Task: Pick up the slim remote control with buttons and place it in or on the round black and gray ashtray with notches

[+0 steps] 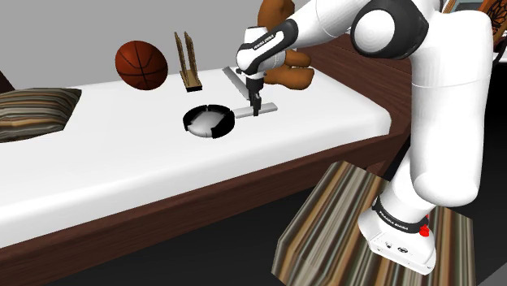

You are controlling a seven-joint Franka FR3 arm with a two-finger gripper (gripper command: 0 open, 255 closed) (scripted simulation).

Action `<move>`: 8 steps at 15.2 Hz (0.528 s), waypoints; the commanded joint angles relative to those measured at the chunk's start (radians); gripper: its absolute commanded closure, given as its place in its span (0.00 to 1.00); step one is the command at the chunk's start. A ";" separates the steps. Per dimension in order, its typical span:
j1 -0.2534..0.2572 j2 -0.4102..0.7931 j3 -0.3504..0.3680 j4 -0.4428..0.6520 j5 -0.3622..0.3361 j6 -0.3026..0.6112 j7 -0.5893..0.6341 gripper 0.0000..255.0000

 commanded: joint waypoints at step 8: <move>0.004 -0.042 -0.007 0.036 -0.015 -0.077 0.011 1.00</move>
